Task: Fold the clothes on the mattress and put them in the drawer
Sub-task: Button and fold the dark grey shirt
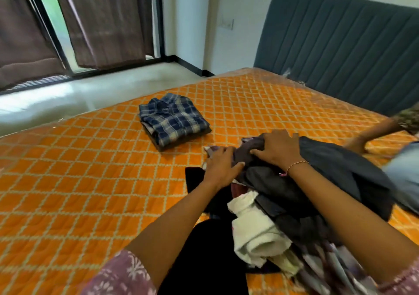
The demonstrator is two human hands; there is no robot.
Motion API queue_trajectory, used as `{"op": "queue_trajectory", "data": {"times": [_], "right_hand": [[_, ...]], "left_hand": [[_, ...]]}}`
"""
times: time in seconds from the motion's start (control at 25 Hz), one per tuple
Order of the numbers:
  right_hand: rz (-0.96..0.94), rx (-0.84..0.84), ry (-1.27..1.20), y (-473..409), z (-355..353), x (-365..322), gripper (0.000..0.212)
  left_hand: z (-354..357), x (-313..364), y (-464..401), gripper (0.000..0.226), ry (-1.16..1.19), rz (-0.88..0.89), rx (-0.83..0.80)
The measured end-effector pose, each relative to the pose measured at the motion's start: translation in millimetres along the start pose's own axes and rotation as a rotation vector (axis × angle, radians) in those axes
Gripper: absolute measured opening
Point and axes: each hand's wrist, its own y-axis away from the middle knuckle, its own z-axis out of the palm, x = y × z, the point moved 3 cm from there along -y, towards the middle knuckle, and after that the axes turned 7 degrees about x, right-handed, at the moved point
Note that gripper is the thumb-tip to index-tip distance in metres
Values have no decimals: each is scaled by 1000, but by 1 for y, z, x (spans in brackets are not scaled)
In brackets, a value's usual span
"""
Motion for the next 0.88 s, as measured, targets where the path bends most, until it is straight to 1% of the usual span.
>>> {"op": "queue_trajectory", "data": {"times": [0.08, 0.12, 0.2, 0.24, 0.28, 0.32, 0.36, 0.4, 0.44, 0.48, 0.52, 0.56, 0.6, 0.64, 0.68, 0.72, 0.76, 0.84, 0.88], "right_hand": [[32, -27, -69, 17, -3, 18, 35], [5, 9, -125, 22, -8, 18, 32], [-95, 159, -247, 29, -21, 2, 30], [-140, 230, -320, 30, -31, -11, 28], [-183, 282, -389, 31, -42, -25, 25], [-218, 328, -444, 30, -53, -39, 23], [-237, 368, -509, 27, -63, -54, 21], [-250, 383, -628, 23, -74, -65, 20], [-278, 359, -790, 19, -84, -72, 24], [-324, 291, -905, 16, -92, -77, 41], [-377, 195, -893, 12, -95, -76, 65], [-411, 110, -755, 8, -94, -72, 89], [-415, 38, -582, 3, -89, -63, 108], [-386, -19, -414, -1, -82, -52, 119], [-333, -42, -295, -4, -76, -48, 122], [-271, -32, -239, -6, -70, -49, 116], [-218, 13, -275, -10, -68, -56, 97], [-158, 163, -598, -13, -75, -89, 30], [-130, 189, -753, -12, -81, -111, 16]], "left_hand": [[15, 20, -1, 59, 5, 25, -32], [17, 25, -3, 68, 41, 18, -36], [11, 27, -6, 92, 179, -50, -61], [3, 27, -11, 95, 257, -70, -57], [-7, 29, -15, 83, 345, -52, -18], [-18, 31, -17, 56, 432, -26, 57], [-30, 32, -17, 26, 506, -59, 154], [-42, 32, -18, 10, 611, -133, 232], [-54, 31, -18, 16, 736, -236, 273], [-68, 25, -16, 22, 874, -322, 290], [-83, 18, -16, 23, 1001, -381, 314], [-101, 7, -16, 21, 1107, -421, 344], [-120, -5, -16, 22, 1223, -458, 355], [-138, -16, -12, 26, 1311, -478, 343], [-157, -27, -6, 31, 1329, -481, 336], [-173, -35, 2, 34, 1309, -469, 331], [-185, -40, 9, 34, 1267, -454, 324], [-204, -50, 24, 30, 1174, -444, 293], [-216, -61, 30, 24, 1082, -428, 333]]}}
